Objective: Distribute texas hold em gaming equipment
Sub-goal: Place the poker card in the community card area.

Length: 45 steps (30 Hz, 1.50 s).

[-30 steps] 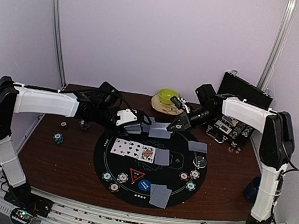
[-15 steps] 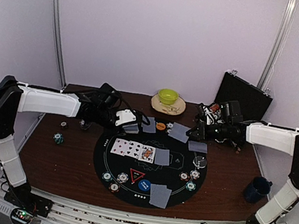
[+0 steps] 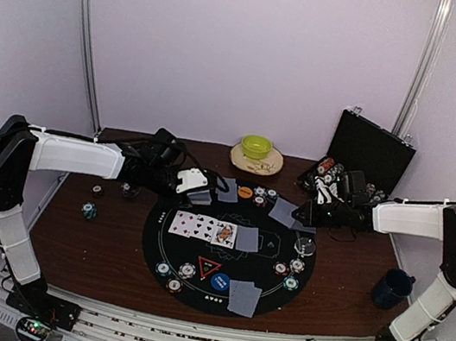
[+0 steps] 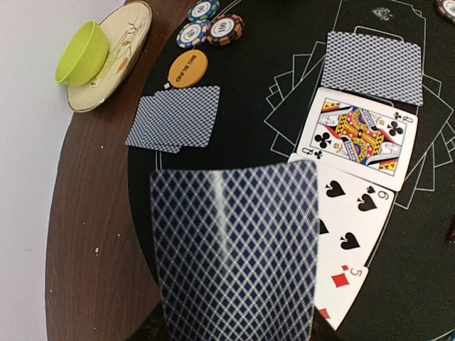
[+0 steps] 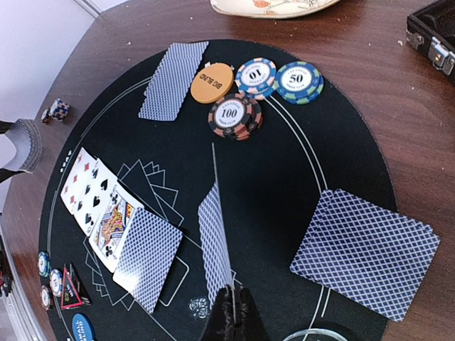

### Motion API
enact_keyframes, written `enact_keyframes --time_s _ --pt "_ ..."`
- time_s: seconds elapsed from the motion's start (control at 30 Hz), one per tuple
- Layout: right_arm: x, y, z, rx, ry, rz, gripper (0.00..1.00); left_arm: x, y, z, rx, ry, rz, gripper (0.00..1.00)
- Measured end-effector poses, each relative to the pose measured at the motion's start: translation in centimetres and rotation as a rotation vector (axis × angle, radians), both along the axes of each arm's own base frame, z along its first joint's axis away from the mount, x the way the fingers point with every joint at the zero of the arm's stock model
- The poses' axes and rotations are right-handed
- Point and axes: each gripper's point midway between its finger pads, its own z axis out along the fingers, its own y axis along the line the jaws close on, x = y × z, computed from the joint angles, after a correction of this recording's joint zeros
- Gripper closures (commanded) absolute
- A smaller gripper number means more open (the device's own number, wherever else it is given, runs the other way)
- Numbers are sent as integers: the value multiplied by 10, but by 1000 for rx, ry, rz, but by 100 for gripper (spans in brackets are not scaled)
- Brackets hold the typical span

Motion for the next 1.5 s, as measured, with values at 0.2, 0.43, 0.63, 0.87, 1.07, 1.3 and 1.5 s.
enact_keyframes --time_s 0.2,0.43,0.63,0.87,1.07,1.3,1.5 --pt "-2 0 -24 -22 55 4 100 0 0 -1 2 3 0 90" --pt "-5 5 -28 -26 59 22 100 0 0 -2 2 3 0 90" --pt "-9 10 -30 -24 65 47 94 0 0 -2 2 3 0 90" --pt "-17 15 -36 -37 77 90 88 0 0 -2 2 3 1 90" --pt "-26 17 -44 -64 100 128 87 3 3 -2 1 3 8 90" --pt "-30 16 -54 -93 134 150 87 3 4 -2 1 4 9 90" --pt "-18 25 -61 -123 184 195 86 3 3 -2 0 6 8 90"
